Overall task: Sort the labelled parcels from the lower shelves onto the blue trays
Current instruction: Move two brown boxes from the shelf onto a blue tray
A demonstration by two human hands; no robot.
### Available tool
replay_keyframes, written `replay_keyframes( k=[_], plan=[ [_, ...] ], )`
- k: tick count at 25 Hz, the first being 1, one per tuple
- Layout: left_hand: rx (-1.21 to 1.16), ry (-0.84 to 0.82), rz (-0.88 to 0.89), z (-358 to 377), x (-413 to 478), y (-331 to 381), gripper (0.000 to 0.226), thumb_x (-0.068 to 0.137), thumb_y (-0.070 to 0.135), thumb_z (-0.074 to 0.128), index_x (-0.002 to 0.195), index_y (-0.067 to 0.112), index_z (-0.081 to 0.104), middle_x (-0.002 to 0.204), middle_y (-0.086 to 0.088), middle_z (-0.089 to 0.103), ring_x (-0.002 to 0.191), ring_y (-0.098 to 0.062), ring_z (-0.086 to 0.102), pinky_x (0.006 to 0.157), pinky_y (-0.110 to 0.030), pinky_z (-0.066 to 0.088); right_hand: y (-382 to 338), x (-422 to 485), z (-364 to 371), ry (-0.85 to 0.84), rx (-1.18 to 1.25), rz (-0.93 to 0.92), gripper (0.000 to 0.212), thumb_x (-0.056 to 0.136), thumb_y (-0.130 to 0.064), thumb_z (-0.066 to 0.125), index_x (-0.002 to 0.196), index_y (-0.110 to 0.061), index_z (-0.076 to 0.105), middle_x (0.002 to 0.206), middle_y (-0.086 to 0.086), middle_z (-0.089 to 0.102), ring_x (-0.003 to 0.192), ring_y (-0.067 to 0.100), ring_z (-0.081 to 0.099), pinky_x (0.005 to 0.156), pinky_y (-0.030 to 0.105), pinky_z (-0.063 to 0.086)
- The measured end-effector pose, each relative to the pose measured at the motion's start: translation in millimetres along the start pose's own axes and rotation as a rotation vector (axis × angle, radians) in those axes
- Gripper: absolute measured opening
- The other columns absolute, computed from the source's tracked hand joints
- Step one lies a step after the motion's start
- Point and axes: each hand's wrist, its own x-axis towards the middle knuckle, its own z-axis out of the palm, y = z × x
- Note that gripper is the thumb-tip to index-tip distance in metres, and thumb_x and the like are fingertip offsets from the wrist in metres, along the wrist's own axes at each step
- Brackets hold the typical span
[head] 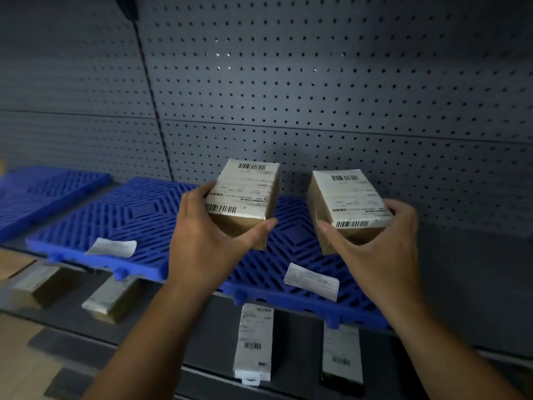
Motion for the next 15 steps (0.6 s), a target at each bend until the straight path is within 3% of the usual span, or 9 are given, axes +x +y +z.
replay_keyframes(
  k=[5, 8, 12, 15],
  plan=[
    [-0.049, -0.127, 0.019, 24, 10, -8, 0.120, 0.048, 0.091, 0.073, 0.144, 0.031, 0.035, 0.129, 0.020, 0.043, 0.126, -0.007, 0.048, 0.101, -0.038, 0.052, 1, -12, -2, 0.077, -0.068, 0.088, 0.095, 0.046, -0.082, 0.083, 0.116, -0.048, 0.029, 0.125, -0.011, 0.046, 0.108, -0.001, 0.056, 0.077, 0.015, 0.047],
    [-0.058, -0.164, 0.022, 31, 11, -12, 0.118, 0.048, 0.089, 0.075, 0.142, 0.033, 0.034, 0.129, 0.019, 0.043, 0.125, -0.007, 0.048, 0.100, -0.038, 0.053, 0, -13, -1, 0.079, -0.097, 0.096, 0.099, 0.046, -0.083, 0.082, 0.120, -0.043, 0.032, 0.124, -0.011, 0.047, 0.107, -0.002, 0.056, 0.075, 0.014, 0.045],
    [-0.045, -0.171, 0.010, 38, 15, -15, 0.116, 0.049, 0.089, 0.074, 0.141, 0.032, 0.036, 0.125, 0.020, 0.042, 0.123, -0.006, 0.047, 0.096, -0.034, 0.052, 0, -9, 1, 0.071, -0.127, 0.101, 0.102, 0.047, -0.083, 0.082, 0.124, -0.038, 0.033, 0.125, -0.010, 0.046, 0.110, 0.004, 0.057, 0.078, 0.021, 0.049],
    [-0.008, -0.174, -0.010, 44, 14, -16, 0.116, 0.049, 0.091, 0.072, 0.142, 0.031, 0.036, 0.124, 0.021, 0.039, 0.123, -0.005, 0.045, 0.092, -0.033, 0.051, 2, -10, 4, 0.066, -0.157, 0.099, 0.100, 0.048, -0.082, 0.082, 0.123, -0.036, 0.034, 0.122, -0.012, 0.044, 0.107, 0.002, 0.055, 0.073, 0.015, 0.045]
  ],
)
